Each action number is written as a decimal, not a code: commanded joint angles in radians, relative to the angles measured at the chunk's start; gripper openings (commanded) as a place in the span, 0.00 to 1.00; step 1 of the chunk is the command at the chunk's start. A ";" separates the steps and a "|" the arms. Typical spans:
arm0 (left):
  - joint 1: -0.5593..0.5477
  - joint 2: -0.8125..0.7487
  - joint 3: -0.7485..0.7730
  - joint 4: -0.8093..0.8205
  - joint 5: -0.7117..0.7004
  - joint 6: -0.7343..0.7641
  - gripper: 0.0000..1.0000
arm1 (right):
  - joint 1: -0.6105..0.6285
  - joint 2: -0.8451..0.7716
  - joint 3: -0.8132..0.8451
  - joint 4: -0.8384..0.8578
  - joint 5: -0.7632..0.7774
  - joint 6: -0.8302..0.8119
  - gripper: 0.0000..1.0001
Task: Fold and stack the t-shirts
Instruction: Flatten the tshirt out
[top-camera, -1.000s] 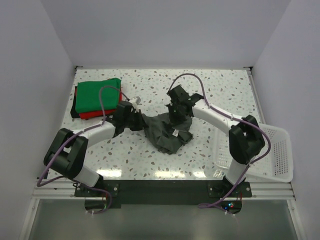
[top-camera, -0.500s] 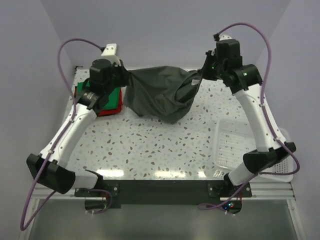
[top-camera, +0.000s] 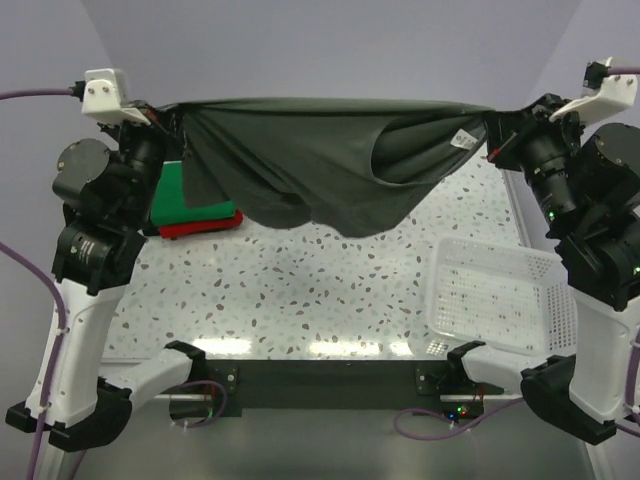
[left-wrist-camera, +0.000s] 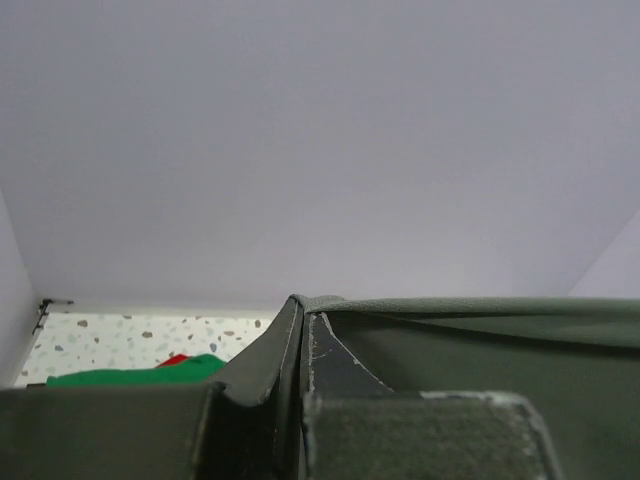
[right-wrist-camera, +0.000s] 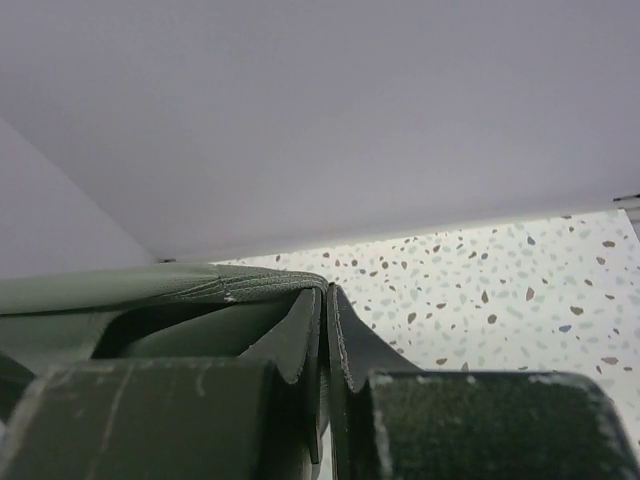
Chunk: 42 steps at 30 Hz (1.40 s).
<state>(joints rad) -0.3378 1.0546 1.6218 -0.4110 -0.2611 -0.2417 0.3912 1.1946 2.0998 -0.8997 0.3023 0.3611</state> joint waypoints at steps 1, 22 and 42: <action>0.008 0.013 0.043 0.009 -0.032 0.058 0.00 | -0.005 0.046 0.016 0.042 0.090 -0.044 0.00; 0.006 0.581 -0.078 0.006 0.323 -0.028 0.81 | -0.222 0.570 -0.491 0.268 -0.294 -0.016 0.71; 0.040 0.041 -1.013 -0.020 0.326 -0.335 0.74 | 0.210 0.097 -1.241 0.252 -0.382 0.300 0.62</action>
<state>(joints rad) -0.3206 1.1236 0.6373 -0.4808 0.0452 -0.5323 0.5514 1.3415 0.9352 -0.6487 -0.0860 0.5682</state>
